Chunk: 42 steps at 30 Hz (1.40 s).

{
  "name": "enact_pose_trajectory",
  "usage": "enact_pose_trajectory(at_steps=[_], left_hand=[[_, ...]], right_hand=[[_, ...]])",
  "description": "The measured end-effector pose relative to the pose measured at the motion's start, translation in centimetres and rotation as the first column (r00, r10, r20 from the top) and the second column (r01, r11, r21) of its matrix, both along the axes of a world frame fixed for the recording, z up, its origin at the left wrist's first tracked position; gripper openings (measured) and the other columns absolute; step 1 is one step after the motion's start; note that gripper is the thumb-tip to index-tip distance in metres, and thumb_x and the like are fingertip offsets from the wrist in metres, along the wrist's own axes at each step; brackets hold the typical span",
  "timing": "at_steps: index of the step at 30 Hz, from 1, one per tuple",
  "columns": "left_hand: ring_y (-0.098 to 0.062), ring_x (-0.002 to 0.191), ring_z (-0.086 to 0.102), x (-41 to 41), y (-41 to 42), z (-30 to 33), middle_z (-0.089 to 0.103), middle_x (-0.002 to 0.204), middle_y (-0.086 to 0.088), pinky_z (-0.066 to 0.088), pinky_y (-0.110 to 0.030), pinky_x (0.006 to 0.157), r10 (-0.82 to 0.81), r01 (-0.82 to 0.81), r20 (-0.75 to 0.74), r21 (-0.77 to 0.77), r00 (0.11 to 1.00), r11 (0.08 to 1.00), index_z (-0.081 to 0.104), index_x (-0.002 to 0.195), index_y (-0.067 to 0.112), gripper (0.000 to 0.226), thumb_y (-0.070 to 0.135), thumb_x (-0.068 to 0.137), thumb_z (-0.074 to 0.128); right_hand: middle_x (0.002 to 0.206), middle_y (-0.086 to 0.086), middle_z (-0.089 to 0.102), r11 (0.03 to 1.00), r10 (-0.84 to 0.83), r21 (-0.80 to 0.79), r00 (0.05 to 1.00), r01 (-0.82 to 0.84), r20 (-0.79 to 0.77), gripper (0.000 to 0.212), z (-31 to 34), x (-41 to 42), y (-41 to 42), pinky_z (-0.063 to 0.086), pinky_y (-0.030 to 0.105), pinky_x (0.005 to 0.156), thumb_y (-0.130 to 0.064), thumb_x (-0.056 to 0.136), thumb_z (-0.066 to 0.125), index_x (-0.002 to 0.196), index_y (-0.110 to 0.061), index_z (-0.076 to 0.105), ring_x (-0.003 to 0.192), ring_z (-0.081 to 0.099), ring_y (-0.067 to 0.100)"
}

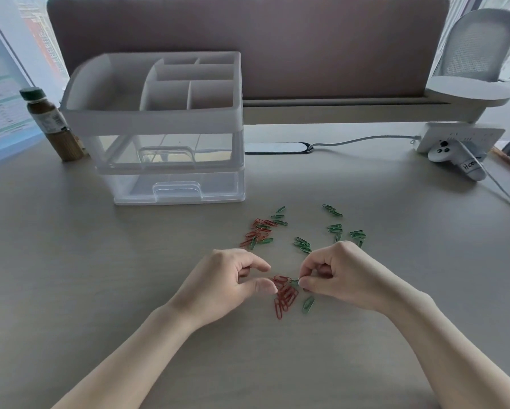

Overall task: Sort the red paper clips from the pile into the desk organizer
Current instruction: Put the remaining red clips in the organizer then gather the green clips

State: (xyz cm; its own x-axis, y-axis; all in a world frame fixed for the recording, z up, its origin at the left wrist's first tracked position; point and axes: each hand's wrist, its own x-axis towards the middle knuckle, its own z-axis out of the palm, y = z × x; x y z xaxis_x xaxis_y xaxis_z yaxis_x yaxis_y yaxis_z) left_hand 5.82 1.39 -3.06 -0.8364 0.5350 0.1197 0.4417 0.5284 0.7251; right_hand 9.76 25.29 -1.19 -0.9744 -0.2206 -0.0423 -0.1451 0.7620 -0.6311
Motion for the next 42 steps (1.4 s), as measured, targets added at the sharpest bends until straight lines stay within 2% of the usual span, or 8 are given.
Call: enact_pose_trajectory(at_steps=[5,14,18,22,28,34,39,42], left_hand=[[0.011,0.077,0.055,0.4,1.3,-0.4,0.066,0.091,0.025,0.045,-0.017,0.072,-0.050,0.022,-0.153,-0.184,0.987,0.983,0.067,0.116,0.038,0.070,0.083,0.063,0.058],[-0.002,0.072,0.058,0.0,1.1,-0.6,0.057,0.070,0.021,0.050,-0.028,0.066,-0.059,0.028,-0.185,-0.168,0.981,0.985,0.071,0.108,0.043,0.039,0.067,0.081,0.055],[0.001,0.064,0.054,-0.4,0.3,-0.7,0.055,0.066,0.019,0.044,-0.022,0.061,-0.103,0.075,-0.168,-0.163,0.980,0.984,0.069,0.110,0.045,0.044,0.072,0.078,0.055],[-0.001,0.062,0.053,-0.7,0.1,-0.9,0.052,0.063,0.018,0.046,-0.025,0.060,-0.113,0.084,-0.178,-0.164,0.977,0.983,0.067,0.111,0.048,0.045,0.073,0.075,0.058],[0.000,0.065,0.055,-0.6,0.3,-0.9,0.057,0.067,0.021,0.043,-0.022,0.061,-0.054,0.035,-0.139,-0.133,0.989,0.991,0.071,0.102,0.048,0.036,0.065,0.071,0.069],[0.003,0.065,0.053,-0.2,0.8,-0.9,0.053,0.065,0.021,0.044,-0.021,0.062,-0.072,0.037,-0.198,-0.172,0.977,0.984,0.069,0.112,0.045,0.045,0.070,0.077,0.058],[-0.004,0.075,0.061,1.4,1.8,-0.8,0.067,0.081,0.016,0.045,-0.024,0.065,-0.135,0.029,-0.354,-0.290,0.925,0.957,0.057,0.133,0.034,0.083,0.086,0.072,0.038],[-0.005,0.085,0.065,1.6,2.7,-0.9,0.072,0.093,0.015,0.047,-0.022,0.067,-0.089,-0.006,-0.357,-0.257,0.930,0.966,0.061,0.128,0.034,0.075,0.083,0.075,0.040]], right_hand=[[0.045,-0.011,0.047,0.997,-0.047,0.068,0.999,0.048,-0.020,0.008,-0.2,-0.2,0.1,0.033,0.014,0.046,-0.025,0.078,0.069,0.070,-0.026,0.070,0.044,0.040,0.007],[0.045,-0.012,0.047,0.983,-0.151,0.092,0.984,0.160,-0.095,0.009,-0.5,-0.6,1.2,0.040,0.025,0.051,-0.029,0.080,0.068,0.071,-0.027,0.066,0.046,0.043,0.007],[0.056,-0.007,0.036,0.997,-0.048,-0.072,0.994,0.041,-0.095,0.013,-0.2,-0.3,0.7,0.029,0.019,0.048,-0.037,0.083,0.074,0.095,-0.034,0.068,0.047,0.035,0.008],[0.048,-0.006,0.041,0.999,0.034,0.035,0.990,-0.030,-0.136,0.007,-0.9,-0.7,0.0,0.030,0.022,0.047,-0.035,0.085,0.073,0.090,-0.030,0.074,0.045,0.039,0.010],[0.051,-0.035,0.051,0.998,0.000,0.069,0.991,0.009,-0.137,0.003,-1.0,-0.8,0.3,0.033,0.013,0.051,-0.025,0.086,0.073,0.083,-0.025,0.073,0.055,0.052,-0.006],[0.044,-0.024,0.049,0.955,-0.290,-0.004,0.935,0.295,-0.203,0.014,-1.2,-1.5,1.8,0.037,0.023,0.053,-0.036,0.087,0.070,0.095,-0.025,0.073,0.050,0.049,-0.002],[0.044,-0.013,0.046,0.970,-0.242,-0.018,0.950,0.244,-0.195,0.012,-0.3,-0.8,2.4,0.034,0.024,0.050,-0.039,0.087,0.069,0.087,-0.027,0.069,0.048,0.045,0.004],[0.046,-0.010,0.042,0.974,-0.219,0.016,0.957,0.226,-0.189,0.014,-0.2,-0.7,2.9,0.035,0.026,0.049,-0.041,0.085,0.070,0.079,-0.029,0.067,0.048,0.042,0.007]])
